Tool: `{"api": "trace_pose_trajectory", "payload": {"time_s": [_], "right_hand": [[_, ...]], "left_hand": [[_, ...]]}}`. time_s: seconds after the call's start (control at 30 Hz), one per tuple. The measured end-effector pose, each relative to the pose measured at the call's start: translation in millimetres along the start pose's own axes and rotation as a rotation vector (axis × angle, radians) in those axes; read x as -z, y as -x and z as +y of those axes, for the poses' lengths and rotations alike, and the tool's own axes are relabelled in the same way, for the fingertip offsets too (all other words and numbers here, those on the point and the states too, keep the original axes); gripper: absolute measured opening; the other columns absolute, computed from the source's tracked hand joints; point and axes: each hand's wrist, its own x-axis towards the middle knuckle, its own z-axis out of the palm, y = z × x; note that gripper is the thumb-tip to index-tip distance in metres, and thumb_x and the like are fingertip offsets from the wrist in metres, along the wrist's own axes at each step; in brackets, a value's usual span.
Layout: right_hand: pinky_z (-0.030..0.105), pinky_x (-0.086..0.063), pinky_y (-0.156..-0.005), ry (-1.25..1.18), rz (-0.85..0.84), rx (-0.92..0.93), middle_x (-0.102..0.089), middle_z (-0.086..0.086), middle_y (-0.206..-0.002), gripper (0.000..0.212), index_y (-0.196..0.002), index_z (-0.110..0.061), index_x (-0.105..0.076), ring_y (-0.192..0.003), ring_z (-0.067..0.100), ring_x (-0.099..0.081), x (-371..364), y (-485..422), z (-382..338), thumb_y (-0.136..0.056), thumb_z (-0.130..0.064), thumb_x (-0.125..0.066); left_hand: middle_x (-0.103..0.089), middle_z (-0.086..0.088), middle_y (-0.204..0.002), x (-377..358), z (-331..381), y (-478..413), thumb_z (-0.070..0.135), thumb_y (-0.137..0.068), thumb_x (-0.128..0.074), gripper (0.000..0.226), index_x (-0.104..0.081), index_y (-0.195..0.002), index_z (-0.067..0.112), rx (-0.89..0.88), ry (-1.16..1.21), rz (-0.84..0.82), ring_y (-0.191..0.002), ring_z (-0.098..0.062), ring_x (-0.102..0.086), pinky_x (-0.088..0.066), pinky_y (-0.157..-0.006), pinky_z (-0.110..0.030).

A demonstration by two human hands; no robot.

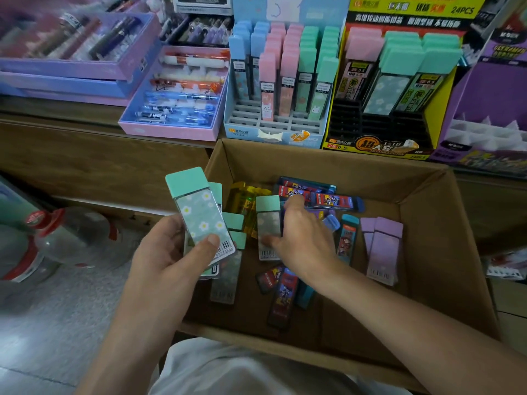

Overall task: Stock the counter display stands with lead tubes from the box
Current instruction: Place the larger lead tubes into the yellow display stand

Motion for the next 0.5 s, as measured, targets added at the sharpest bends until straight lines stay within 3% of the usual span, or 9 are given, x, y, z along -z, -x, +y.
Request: {"api": "trace_pose_trajectory", "payload": {"time_s": [0.07, 0.13, 0.23, 0.3, 0.37, 0.5], "right_hand": [[0.025, -0.037, -0.049, -0.087, -0.03, -0.036, -0.058, -0.011, -0.081, 0.064, -0.117, -0.023, -0.04, -0.073, 0.012, -0.061, -1.7, -1.6, 2.9, -0.078, -0.038, -0.088], [0.03, -0.047, -0.055, -0.206, -0.083, -0.091, -0.062, -0.007, -0.085, 0.064, -0.115, -0.022, -0.044, -0.077, 0.014, -0.064, -1.9, -4.3, 6.6, -0.075, -0.038, -0.091], [0.031, -0.048, -0.058, -0.32, -0.141, -0.116, -0.065, 0.001, -0.084, 0.048, -0.102, -0.021, -0.057, -0.076, 0.015, -0.065, -1.4, -7.7, 9.5, -0.073, -0.034, -0.093], [0.033, -0.048, -0.057, -0.359, -0.161, -0.108, -0.068, 0.007, -0.074, 0.03, -0.085, -0.014, -0.067, -0.065, 0.013, -0.062, -0.7, -7.7, 9.6, -0.077, -0.03, -0.091], [0.034, -0.049, -0.059, -0.397, -0.185, -0.119, -0.069, 0.013, -0.071, 0.025, -0.078, -0.008, -0.071, -0.061, 0.017, -0.062, 1.6, -5.9, 9.9, -0.083, -0.028, -0.086], [0.022, -0.05, -0.047, -0.542, -0.406, -0.189, -0.069, 0.002, -0.055, 0.02, -0.078, -0.011, -0.07, -0.047, 0.008, -0.065, 3.7, 5.6, 4.2, -0.088, -0.024, -0.082]], "left_hand": [[-0.078, 0.0, -0.112, 3.8, -0.7, 0.1, 0.02, -0.089, -0.071, 0.028, -0.072, -0.116, 0.027, 0.006, 0.007, -0.009, -0.102, -0.018, -0.076, -0.061, -0.078, -0.023], [-0.077, 0.0, -0.115, 5.9, -1.8, 0.4, 0.024, -0.088, -0.075, 0.033, -0.07, -0.12, 0.028, 0.022, 0.0, -0.013, -0.107, -0.02, -0.075, -0.063, -0.083, -0.035], [-0.076, -0.001, -0.118, 5.8, -3.2, 0.5, 0.02, -0.094, -0.069, 0.032, -0.068, -0.125, 0.026, 0.037, 0.013, -0.004, -0.11, -0.022, -0.074, -0.058, -0.091, -0.048], [-0.076, -0.002, -0.118, 5.3, -5.0, 0.7, 0.017, -0.095, -0.067, 0.03, -0.068, -0.124, 0.025, 0.044, 0.035, 0.002, -0.109, -0.023, -0.074, -0.056, -0.093, -0.049], [-0.077, -0.001, -0.117, 4.8, -5.9, 1.1, 0.016, -0.095, -0.068, 0.029, -0.067, -0.123, 0.024, 0.05, 0.045, 0.009, -0.109, -0.023, -0.074, -0.056, -0.092, -0.048], [-0.077, -0.002, -0.115, 3.8, -7.1, 1.0, 0.006, -0.098, -0.062, 0.029, -0.067, -0.121, 0.022, 0.058, 0.043, 0.026, -0.108, -0.023, -0.074, -0.056, -0.092, -0.048]]}}
